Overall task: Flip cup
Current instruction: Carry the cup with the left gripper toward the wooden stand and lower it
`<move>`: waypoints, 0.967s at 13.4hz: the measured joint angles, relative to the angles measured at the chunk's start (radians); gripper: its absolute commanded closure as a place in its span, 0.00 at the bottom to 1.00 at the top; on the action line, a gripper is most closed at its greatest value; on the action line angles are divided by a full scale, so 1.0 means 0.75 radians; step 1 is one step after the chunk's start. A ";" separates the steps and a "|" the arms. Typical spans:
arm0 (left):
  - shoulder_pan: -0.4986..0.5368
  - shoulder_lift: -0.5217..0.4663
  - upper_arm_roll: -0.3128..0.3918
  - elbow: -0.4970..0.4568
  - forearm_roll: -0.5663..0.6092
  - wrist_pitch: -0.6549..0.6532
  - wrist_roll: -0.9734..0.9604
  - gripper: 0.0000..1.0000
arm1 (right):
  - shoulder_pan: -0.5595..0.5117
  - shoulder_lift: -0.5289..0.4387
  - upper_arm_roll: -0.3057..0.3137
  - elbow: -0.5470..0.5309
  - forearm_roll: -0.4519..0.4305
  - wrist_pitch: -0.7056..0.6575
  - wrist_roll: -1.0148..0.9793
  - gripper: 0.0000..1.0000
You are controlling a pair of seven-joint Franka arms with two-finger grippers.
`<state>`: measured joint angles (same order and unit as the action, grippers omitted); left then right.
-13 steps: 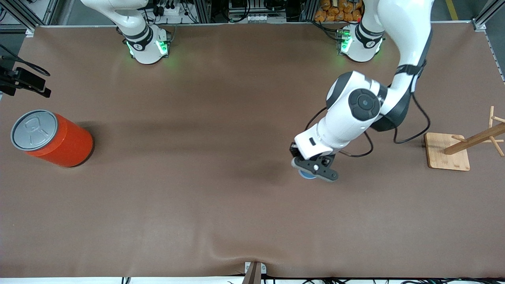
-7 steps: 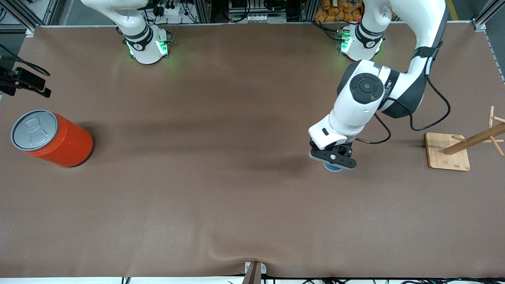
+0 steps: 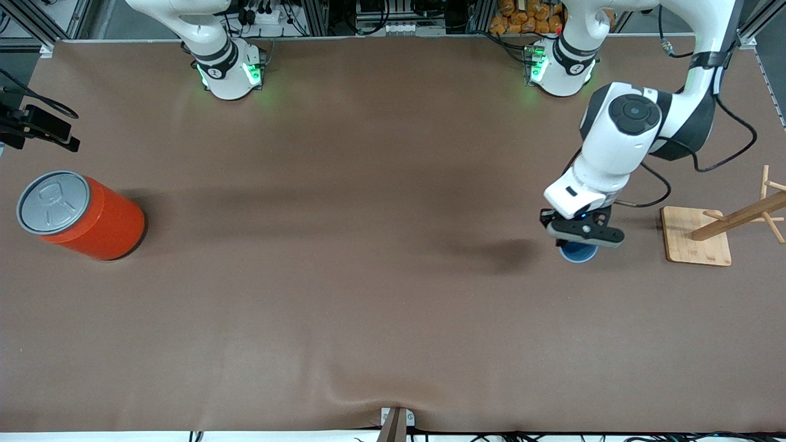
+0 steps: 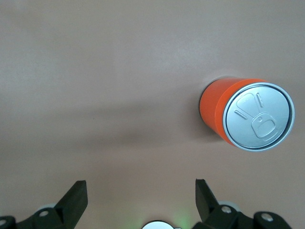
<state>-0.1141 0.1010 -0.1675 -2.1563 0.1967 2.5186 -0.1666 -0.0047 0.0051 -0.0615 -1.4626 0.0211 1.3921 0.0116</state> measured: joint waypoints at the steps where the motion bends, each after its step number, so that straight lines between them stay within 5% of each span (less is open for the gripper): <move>1: 0.039 -0.033 0.000 -0.087 0.003 0.109 0.012 1.00 | 0.000 0.000 0.000 0.000 0.000 0.000 0.000 0.00; 5: 0.198 -0.049 0.000 -0.387 0.004 0.594 0.112 1.00 | 0.000 0.000 0.000 0.000 0.000 0.000 0.000 0.00; 13: 0.258 0.030 -0.001 -0.558 0.004 0.922 0.133 1.00 | 0.000 0.000 0.000 0.000 0.000 0.000 0.000 0.00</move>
<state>0.0791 0.1235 -0.1686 -2.5745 0.1998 3.2100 -0.0669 -0.0045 0.0051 -0.0613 -1.4626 0.0211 1.3922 0.0116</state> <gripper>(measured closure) 0.952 0.000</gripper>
